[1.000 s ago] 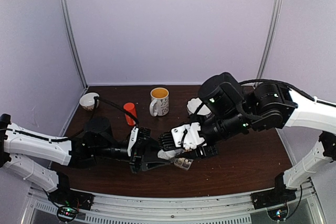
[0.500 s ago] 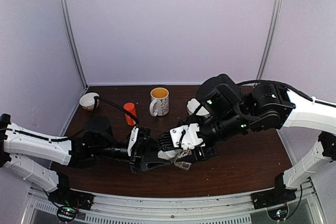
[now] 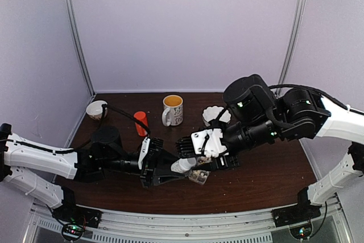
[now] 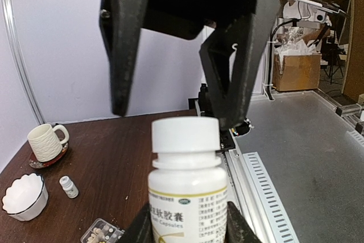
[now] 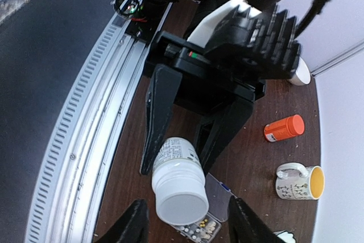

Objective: Sort the pills into containers
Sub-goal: Screw the lid of the pill bottle onto the pill bottle.

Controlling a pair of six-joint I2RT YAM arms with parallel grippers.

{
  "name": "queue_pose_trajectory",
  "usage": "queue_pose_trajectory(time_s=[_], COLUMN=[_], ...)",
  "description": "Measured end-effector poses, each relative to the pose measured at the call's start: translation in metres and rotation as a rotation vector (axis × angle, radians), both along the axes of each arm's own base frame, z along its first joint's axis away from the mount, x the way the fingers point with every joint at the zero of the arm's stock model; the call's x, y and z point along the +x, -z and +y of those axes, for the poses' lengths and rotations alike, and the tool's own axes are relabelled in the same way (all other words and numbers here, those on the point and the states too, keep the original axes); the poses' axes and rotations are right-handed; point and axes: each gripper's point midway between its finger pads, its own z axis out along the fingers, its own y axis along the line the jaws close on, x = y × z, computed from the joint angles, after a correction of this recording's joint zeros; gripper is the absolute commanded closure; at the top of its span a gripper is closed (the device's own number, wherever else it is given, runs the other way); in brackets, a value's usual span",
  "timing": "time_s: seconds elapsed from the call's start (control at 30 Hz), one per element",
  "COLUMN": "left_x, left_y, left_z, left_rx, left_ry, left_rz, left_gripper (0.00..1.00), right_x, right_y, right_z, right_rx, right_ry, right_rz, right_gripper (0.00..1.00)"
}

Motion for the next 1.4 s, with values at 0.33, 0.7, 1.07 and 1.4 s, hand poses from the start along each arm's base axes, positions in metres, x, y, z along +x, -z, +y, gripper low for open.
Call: queue_pose_trajectory(time_s=[0.33,0.7,1.07,1.4], left_x=[-0.001,-0.001,-0.002,0.006], left_y=[0.000,-0.001,-0.001,0.006], left_z=[0.000,-0.001,-0.001,-0.001], left_rx=[0.000,-0.002,0.000,0.034], left_ry=[0.006,0.010,0.014,-0.043], left_rz=[0.000,0.000,0.001,-0.027], left_gripper=[0.85,0.86,0.86,0.95], right_x=[-0.001,-0.002,-0.003,-0.001], right_y=[-0.001,0.006,0.013,0.021], right_z=[0.001,0.004,0.005,0.006], right_rx=[0.005,-0.013,-0.035,-0.065], right_ry=[-0.001,-0.008,-0.016,0.028], right_rz=[0.006,0.017,0.031,0.074], right_gripper=[0.52,0.62,0.77,0.81])
